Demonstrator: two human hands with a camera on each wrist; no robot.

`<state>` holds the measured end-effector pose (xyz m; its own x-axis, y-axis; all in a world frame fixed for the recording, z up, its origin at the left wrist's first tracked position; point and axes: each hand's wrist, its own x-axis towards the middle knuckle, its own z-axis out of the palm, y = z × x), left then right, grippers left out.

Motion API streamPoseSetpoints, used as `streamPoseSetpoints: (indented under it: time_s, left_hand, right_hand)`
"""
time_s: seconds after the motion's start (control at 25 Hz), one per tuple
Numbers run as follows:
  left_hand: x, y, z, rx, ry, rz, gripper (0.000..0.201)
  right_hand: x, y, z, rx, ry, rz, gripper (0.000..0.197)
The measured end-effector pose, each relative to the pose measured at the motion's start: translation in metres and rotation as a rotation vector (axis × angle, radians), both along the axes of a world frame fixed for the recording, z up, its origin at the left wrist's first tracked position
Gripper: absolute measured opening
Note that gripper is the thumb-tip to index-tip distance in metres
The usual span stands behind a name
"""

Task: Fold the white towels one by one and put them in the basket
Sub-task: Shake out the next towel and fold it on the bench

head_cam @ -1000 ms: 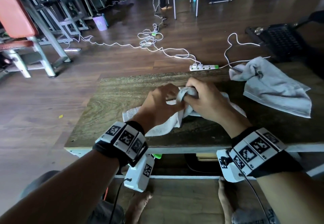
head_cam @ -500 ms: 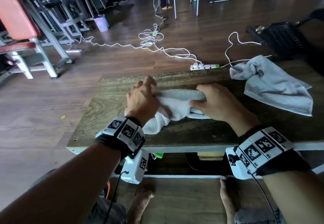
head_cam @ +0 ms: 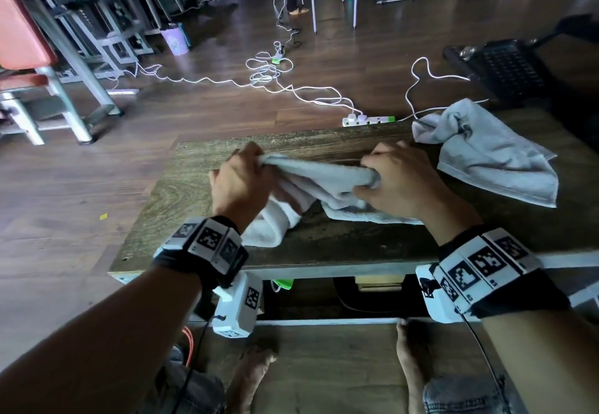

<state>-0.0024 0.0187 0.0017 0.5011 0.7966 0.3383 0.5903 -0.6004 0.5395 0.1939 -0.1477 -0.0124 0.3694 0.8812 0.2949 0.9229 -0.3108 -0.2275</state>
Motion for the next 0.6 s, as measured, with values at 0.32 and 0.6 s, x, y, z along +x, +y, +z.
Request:
streamPoseSetpoints:
  time_s: [0.32, 0.6]
  left_hand:
    - [0.009, -0.031, -0.002, -0.115, 0.309, -0.329, 0.071]
    - [0.022, -0.017, 0.005, 0.036, -0.053, -0.242, 0.018]
  right_hand:
    - [-0.019, 0.004, 0.009, 0.272, 0.312, 0.144, 0.019]
    - [0.007, -0.007, 0.006, 0.074, 0.197, 0.088, 0.03]
